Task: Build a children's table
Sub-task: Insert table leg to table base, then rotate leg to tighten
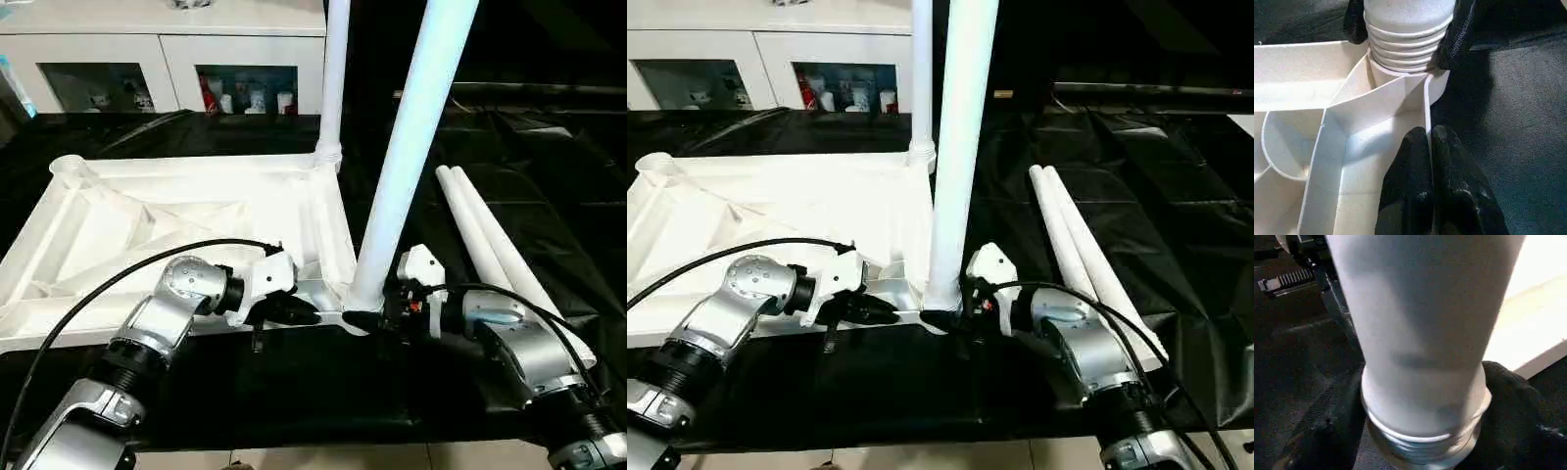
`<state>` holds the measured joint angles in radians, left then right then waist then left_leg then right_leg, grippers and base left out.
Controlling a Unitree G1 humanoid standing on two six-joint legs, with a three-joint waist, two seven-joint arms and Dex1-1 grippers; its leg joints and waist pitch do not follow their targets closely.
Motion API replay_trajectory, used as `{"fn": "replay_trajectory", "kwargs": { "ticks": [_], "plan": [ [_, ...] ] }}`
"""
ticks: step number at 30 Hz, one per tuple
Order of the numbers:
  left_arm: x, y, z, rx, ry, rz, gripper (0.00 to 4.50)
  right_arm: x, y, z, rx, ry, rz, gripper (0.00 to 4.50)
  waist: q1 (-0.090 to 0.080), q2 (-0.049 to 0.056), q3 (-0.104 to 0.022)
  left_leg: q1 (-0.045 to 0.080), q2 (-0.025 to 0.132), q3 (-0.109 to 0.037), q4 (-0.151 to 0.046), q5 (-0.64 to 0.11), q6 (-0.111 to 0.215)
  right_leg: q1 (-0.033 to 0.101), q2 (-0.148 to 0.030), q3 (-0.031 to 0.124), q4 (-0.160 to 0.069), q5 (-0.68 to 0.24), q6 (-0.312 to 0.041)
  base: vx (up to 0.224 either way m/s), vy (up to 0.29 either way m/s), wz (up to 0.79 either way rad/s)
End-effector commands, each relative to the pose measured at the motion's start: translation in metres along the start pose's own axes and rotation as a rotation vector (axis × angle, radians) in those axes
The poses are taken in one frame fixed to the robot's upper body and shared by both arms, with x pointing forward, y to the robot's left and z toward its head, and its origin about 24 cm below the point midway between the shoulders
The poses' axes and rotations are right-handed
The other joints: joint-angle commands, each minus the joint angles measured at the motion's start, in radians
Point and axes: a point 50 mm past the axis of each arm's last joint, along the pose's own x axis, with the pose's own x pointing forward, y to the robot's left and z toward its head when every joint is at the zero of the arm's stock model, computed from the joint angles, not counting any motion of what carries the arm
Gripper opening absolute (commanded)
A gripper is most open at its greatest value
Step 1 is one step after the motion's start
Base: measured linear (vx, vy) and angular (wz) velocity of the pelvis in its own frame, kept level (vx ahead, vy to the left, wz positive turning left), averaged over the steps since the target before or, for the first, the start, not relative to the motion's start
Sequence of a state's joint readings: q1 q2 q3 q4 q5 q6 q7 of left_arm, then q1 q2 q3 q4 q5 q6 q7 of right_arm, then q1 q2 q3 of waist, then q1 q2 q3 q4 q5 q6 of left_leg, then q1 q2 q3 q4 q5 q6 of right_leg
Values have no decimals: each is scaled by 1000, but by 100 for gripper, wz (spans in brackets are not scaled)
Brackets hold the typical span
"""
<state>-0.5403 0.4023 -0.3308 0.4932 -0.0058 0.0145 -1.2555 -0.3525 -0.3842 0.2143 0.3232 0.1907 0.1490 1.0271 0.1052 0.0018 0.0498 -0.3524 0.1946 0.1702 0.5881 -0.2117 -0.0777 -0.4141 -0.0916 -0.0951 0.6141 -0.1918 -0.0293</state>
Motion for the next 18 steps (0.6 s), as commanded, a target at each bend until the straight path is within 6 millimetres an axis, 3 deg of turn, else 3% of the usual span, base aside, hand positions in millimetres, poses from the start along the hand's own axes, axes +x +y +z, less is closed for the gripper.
{"fn": "replay_trajectory", "kwargs": {
  "ticks": [1, 3, 6, 8, 11, 12, 15, 18],
  "plan": [
    [4, -5, 2, 16, -13, -47, 0, -3, -1, 1, 1, -6, -18, 315, 0, -5, -67, -5, 35, -3, -58, -42, 86, 73, -59, 57, -54, -25, -231, 0, 0, 0],
    [5, -5, 2, 9, -14, -37, 0, -3, -1, -2, 11, -3, -33, 289, 0, -7, -67, -4, 34, -3, -58, -40, 85, 74, -60, 57, -53, -24, -230, 0, 0, 0],
    [7, -2, 0, -9, -8, -2, 0, 1, -6, -7, 31, -2, -131, 284, -1, -5, -67, -5, 34, -3, -57, -38, 83, 73, -59, 57, -53, -23, -230, 0, 0, 0],
    [12, 3, -1, -30, 15, 61, 0, 9, -15, -12, 107, -15, -298, 282, -5, -3, -63, -3, 33, -2, -61, -72, 60, 71, -61, 57, -61, -85, -221, 0, 0, 0],
    [23, 11, 1, -68, 22, 143, 0, 20, -21, -18, 190, -22, -446, 279, -18, 1, -58, 0, 31, -7, -71, -139, 12, 71, -62, 55, -81, -252, -170, 0, 0, 0],
    [27, 13, 2, -72, 31, 165, 0, 24, -23, -19, 209, -20, -493, 279, -21, 3, -57, 2, 31, -5, -72, -151, 9, 65, -62, 56, -84, -268, -167, 0, 0, 0],
    [43, 23, 8, -107, 78, 277, 0, 38, -29, -22, 302, -19, -680, 279, -27, 7, -56, 6, 30, -10, -78, -195, -21, 66, -62, 54, -90, -325, -144, 0, 0, 0],
    [57, 30, 16, -130, 87, 360, 0, 51, -31, -18, 327, -16, -765, 279, -29, 4, -55, 9, 28, -9, -78, -223, -22, 63, -62, 55, -98, -348, -137, 0, 0, 0]
  ]
}}
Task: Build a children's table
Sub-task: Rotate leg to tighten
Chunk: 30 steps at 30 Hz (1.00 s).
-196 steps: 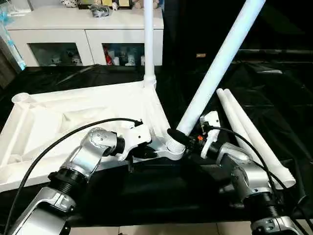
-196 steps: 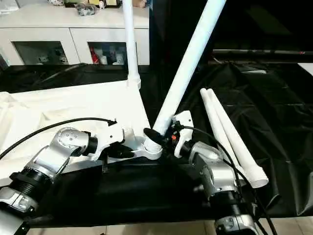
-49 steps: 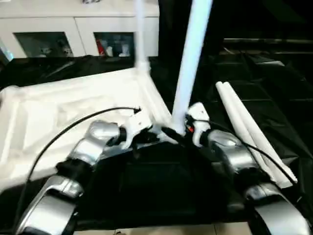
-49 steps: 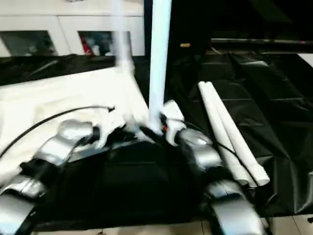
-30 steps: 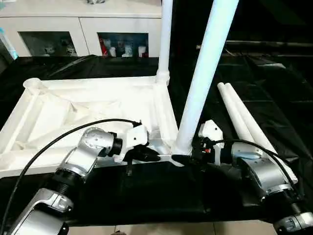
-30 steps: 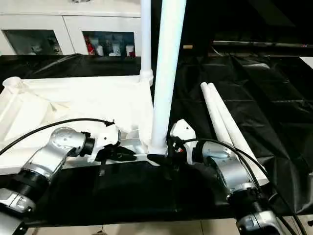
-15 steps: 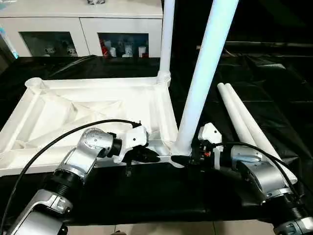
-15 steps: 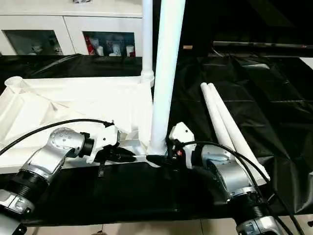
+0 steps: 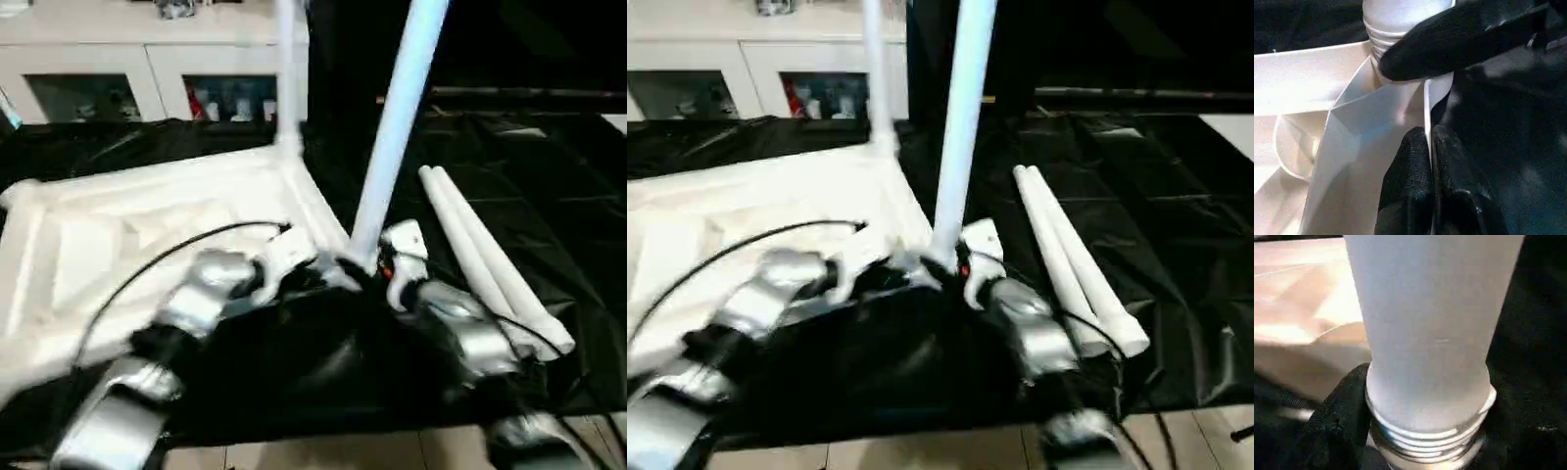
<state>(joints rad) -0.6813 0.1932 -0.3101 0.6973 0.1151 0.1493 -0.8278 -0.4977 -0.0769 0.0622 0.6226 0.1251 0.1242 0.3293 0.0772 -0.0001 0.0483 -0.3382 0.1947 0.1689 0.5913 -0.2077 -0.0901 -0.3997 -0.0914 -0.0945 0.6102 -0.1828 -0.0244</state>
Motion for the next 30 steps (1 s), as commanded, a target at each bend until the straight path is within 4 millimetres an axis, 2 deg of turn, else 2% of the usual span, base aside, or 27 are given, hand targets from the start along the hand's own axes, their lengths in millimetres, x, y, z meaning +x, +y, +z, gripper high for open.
{"fn": "replay_trajectory", "kwargs": {
  "ticks": [1, 5, 7, 8, 9, 10, 14, 15, 16, 17, 18, 19, 21, 22, 24, 26, 30],
  "plan": [
    [14, -8, 3, -2, 28, 10, 0, 3, -3, -16, 25, 86, -118, 279, -1, 8, -56, -5, 27, -8, -80, -218, -10, 49, -62, 55, -92, -338, -146, 0, 0, 0],
    [17, -8, 7, 8, 26, 14, 0, 9, 3, -13, 35, 66, -117, 279, 2, 5, -60, -11, 26, -7, -77, -178, 12, 54, -59, 55, -83, -240, -164, 0, 0, 0],
    [15, -6, 5, 21, 25, 7, 0, 9, 6, -8, 49, 20, -56, 279, 5, 5, -63, -13, 27, -6, -75, -156, 29, 58, -60, 55, -76, -185, -179, 0, 0, 0],
    [15, -6, 5, 21, 25, 7, 0, 9, 6, -8, 49, 20, -56, 314, 5, 5, -64, -13, 27, -6, -74, -149, 33, 58, -60, 55, -75, -170, -185, 0, 0, 0],
    [14, -6, 4, 18, 21, 1, 0, 9, 6, -4, 51, -7, -35, 314, 6, 9, -62, -14, 28, -6, -74, -147, 38, 57, -60, 55, -74, -159, -194, 0, 0, 0],
    [13, -6, 4, 28, 17, -9, 0, 9, 6, -2, 56, -25, -21, 349, 6, 9, -62, -13, 28, -6, -74, -150, 40, 58, -60, 54, -75, -160, -197, 0, 0, 0],
    [5, -6, -3, 41, 4, -46, 0, 3, -1, 8, 15, -63, 52, 362, 6, 2, -64, -17, 28, -5, -72, -138, 55, 62, -60, 55, -71, -142, -205, 0, 0, 0],
    [5, -6, -3, 41, 4, -46, 0, 3, -1, 8, 15, -63, 53, 375, 8, 4, -64, -14, 30, -5, -72, -125, 60, 61, -61, 55, -69, -127, -210, 0, 0, 0],
    [0, -3, -8, 42, 14, -44, 0, -3, -6, 10, 7, -47, 110, 396, 9, -1, -64, -14, 30, -4, -71, -117, 67, 61, -60, 55, -68, -114, -214, 0, 0, 0],
    [-2, -2, -9, 45, 16, -43, 0, -6, -8, 11, 3, -37, 142, 398, 11, 0, -63, -15, 29, -4, -71, -116, 72, 64, -58, 55, -68, -112, -214, 0, 0, 0],
    [-5, -2, -11, 53, 8, -55, 0, -11, -12, 12, -16, -31, 174, 398, 14, -5, -62, -16, 31, -5, -71, -107, 83, 65, -60, 55, -67, -113, -212, 0, 0, 0],
    [-6, -2, -11, 57, 3, -61, 0, -13, -13, 13, -22, -28, 183, 398, 15, -2, -62, -15, 32, -4, -71, -110, 85, 62, -62, 55, -69, -127, -208, 0, 0, 0],
    [-11, -3, -11, 63, -19, -94, 0, -22, -19, 14, -52, -17, 234, 398, 15, -3, -61, -14, 33, -4, -72, -121, 80, 61, -62, 55, -71, -153, -203, 0, 0, 0],
    [-13, -4, -12, 72, -31, -115, 0, -26, -21, 14, -64, -9, 261, 398, 17, -9, -59, -16, 32, -4, -73, -132, 79, 62, -63, 55, -75, -183, -195, 0, 0, 0],
    [-18, -7, -12, 81, -52, -169, 0, -33, -23, 13, -95, 11, 318, 398, 18, -7, -58, -15, 34, -4, -74, -139, 74, 60, -65, 55, -77, -212, -186, 0, 0, 0],
    [-24, -10, -14, 98, -54, -231, 0, -40, -22, 11, -138, 48, 390, 398, 18, -10, -58, -15, 34, -3, -74, -136, 75, 58, -65, 56, -77, -219, -184, 0, 0, 0],
    [-27, -13, -15, 99, -63, -261, 0, -43, -19, 10, -140, 79, 446, 398, 18, -9, -57, -15, 35, -4, -75, -132, 71, 55, -64, 56, -76, -224, -186, 0, 0, 0]
  ]
}}
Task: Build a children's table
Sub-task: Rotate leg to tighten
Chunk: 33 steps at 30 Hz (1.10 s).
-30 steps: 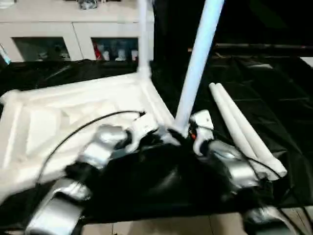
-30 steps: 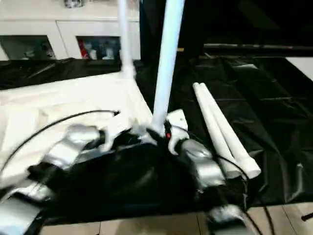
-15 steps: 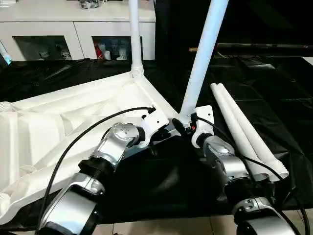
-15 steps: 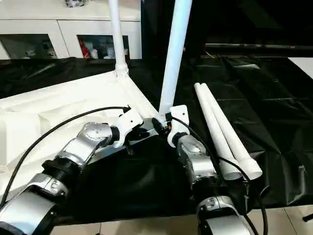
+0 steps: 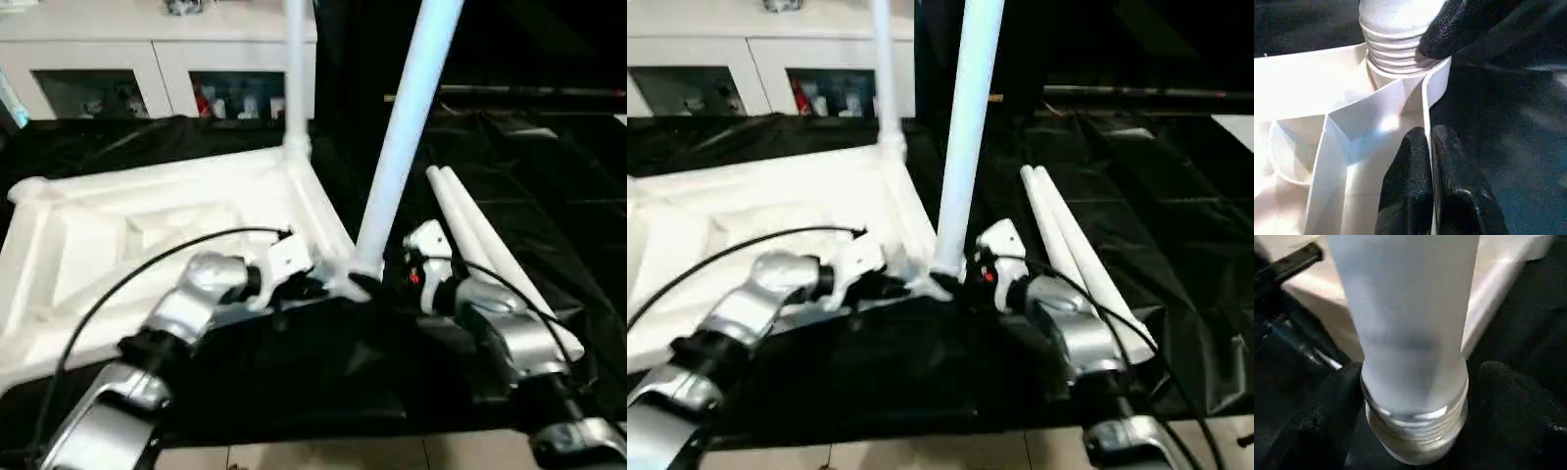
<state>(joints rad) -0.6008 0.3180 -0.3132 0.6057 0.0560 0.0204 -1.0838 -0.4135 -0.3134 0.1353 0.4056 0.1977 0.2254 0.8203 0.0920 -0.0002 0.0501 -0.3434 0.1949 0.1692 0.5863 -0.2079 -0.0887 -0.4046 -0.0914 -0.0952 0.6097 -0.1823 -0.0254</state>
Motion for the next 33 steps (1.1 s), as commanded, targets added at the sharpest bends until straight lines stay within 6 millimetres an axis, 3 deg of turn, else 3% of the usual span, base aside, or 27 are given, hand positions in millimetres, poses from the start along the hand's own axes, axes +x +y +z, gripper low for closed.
{"fn": "replay_trajectory", "kwargs": {
  "ticks": [1, 5, 18, 23, 25, 27, 30, 33],
  "plan": [
    [4, -9, 1, 12, -17, -71, 0, -2, 4, 1, -9, 19, 37, 398, 3, -11, -59, -9, 35, -4, -70, -133, 67, 60, -64, 57, -76, -230, -183, 0, 0, 0],
    [1, -10, 0, 14, -17, -84, 0, -2, 7, 1, -25, 36, 63, 398, 6, -12, -60, -11, 35, -4, -69, -117, 65, 61, -64, 57, -72, -207, -183, 0, 0, 0],
    [-2, -12, -3, 5, -11, -83, 0, -1, 7, 2, -17, 39, 73, 287, 6, -15, -61, -12, 33, -3, -67, -99, 66, 61, -64, 57, -69, -192, -185, 0, 0, 0],
    [-2, -11, -5, -13, -2, -68, 0, 1, 6, -1, -5, 38, 38, 283, 5, -15, -61, -12, 33, -2, -66, -93, 65, 61, -63, 57, -68, -188, -184, 0, 0, 0],
    [0, -8, -5, -38, 5, -31, 0, 5, 2, -4, 15, 29, -38, 282, 4, -12, -61, -12, 34, -3, -67, -98, 60, 60, -64, 57, -70, -203, -183, 0, 0, 0],
    [11, 5, -5, -71, 46, 126, 0, 20, -6, -9, 142, 6, -257, 280, -3, -9, -56, -10, 30, -4, -71, -136, 33, 56, -63, 56, -79, -276, -169, 0, 0, 0],
    [19, 11, -2, -99, 70, 208, 0, 31, -6, -10, 173, 10, -361, 280, -6, -7, -55, -2, 28, -6, -74, -185, 4, 51, -64, 55, -92, -377, -132, 0, 0, 0],
    [35, 18, 6, -152, 82, 312, 0, 52, 0, -7, 186, 6, -481, 280, -10, -6, -57, -2, 27, -7, -76, -198, -9, 48, -64, 57, -95, -382, -121, 0, 0, 0]
  ]
}}
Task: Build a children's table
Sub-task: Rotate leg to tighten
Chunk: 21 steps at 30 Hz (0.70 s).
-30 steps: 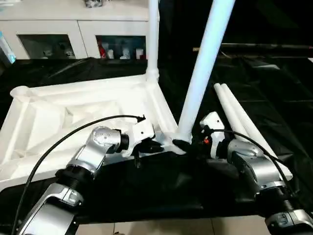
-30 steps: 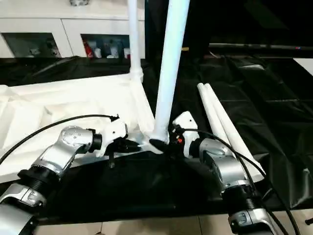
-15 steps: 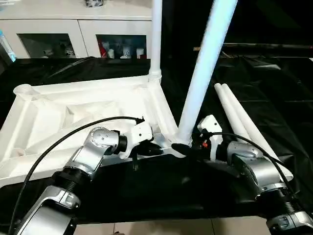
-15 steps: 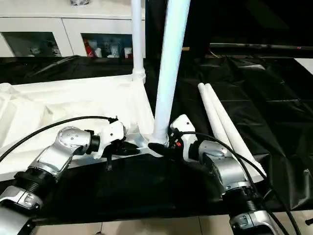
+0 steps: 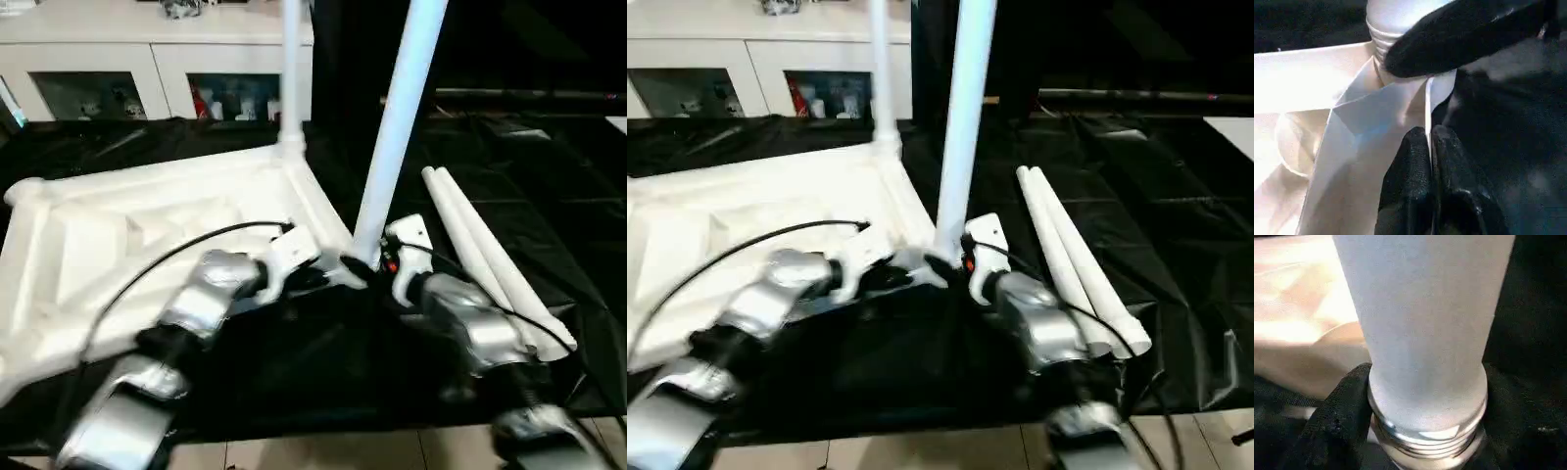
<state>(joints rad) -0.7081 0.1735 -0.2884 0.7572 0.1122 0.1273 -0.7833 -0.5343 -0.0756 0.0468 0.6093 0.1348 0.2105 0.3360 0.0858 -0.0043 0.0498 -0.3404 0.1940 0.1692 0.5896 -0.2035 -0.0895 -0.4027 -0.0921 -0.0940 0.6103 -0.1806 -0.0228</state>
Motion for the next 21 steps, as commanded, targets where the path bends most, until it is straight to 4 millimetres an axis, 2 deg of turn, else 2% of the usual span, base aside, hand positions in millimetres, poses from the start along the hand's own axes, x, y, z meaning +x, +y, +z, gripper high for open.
{"fn": "replay_trajectory", "kwargs": {
  "ticks": [1, 4, 6, 7, 9, 10, 11, 12, 16, 17, 21],
  "plan": [
    [8, 1, -4, -42, 50, 85, 0, 7, 4, -11, 7, 42, -108, 280, -1, -3, -60, -5, 28, -7, -78, -184, -10, 48, -64, 55, -91, -345, -130, 0, 0, 0],
    [16, -1, -1, -48, 63, 126, 0, 17, 16, -9, -11, 32, -150, 280, 1, -3, -63, -10, 25, -4, -74, -145, 6, 53, -61, 56, -80, -236, -157, 0, 0, 0],
    [19, -1, 1, -49, 64, 138, 0, 21, 21, -8, -25, 25, -154, 280, 1, -3, -63, -11, 23, -4, -73, -134, 17, 56, -62, 55, -78, -219, -165, 0, 0, 0],
    [19, -1, 2, -43, 60, 137, 0, 24, 25, -6, -16, 11, -136, 280, 2, -8, -63, -12, 23, -3, -73, -131, 29, 57, -61, 55, -78, -218, -165, 0, 0, 0],
    [20, -1, 2, -41, 56, 130, 0, 25, 27, -3, 8, -11, -111, 280, 2, -5, -61, -11, 24, -2, -74, -144, 37, 56, -62, 55, -82, -240, -164, 0, 0, 0],
    [19, 0, 2, -40, 52, 126, 0, 25, 27, -2, 18, -23, -108, 280, 3, -6, -61, -11, 25, -3, -74, -149, 38, 56, -62, 54, -83, -248, -163, 0, 0, 0],
    [18, 0, 2, -42, 44, 118, 0, 26, 26, 2, 45, -51, -94, 335, 3, -7, -60, -11, 27, -4, -76, -160, 39, 56, -63, 54, -83, -262, -160, 0, 0, 0],
    [16, 1, 1, -29, 33, 103, 0, 25, 22, 8, 56, -89, -84, 349, 2, -7, -60, -9, 28, -4, -76, -170, 44, 55, -64, 54, -85, -273, -158, 0, 0, 0],
    [8, 2, -2, -24, 11, 69, 0, 20, 12, 14, 51, -101, -38, 369, 0, -8, -62, -13, 28, -4, -75, -142, 56, 58, -63, 54, -79, -225, -175, 0, 0, 0],
    [5, 4, -5, -18, 11, 61, 0, 17, 9, 15, 29, -97, -9, 392, 0, -10, -62, -16, 28, -5, -74, -138, 63, 62, -63, 54, -77, -216, -179, 0, 0, 0],
    [-6, 6, -12, 2, -7, 15, 0, 7, -1, 15, -16, -82, 81, 400, -1, -9, -63, -15, 28, -3, -71, -111, 81, 60, -62, 54, -73, -179, -188, 0, 0, 0]
  ]
}}
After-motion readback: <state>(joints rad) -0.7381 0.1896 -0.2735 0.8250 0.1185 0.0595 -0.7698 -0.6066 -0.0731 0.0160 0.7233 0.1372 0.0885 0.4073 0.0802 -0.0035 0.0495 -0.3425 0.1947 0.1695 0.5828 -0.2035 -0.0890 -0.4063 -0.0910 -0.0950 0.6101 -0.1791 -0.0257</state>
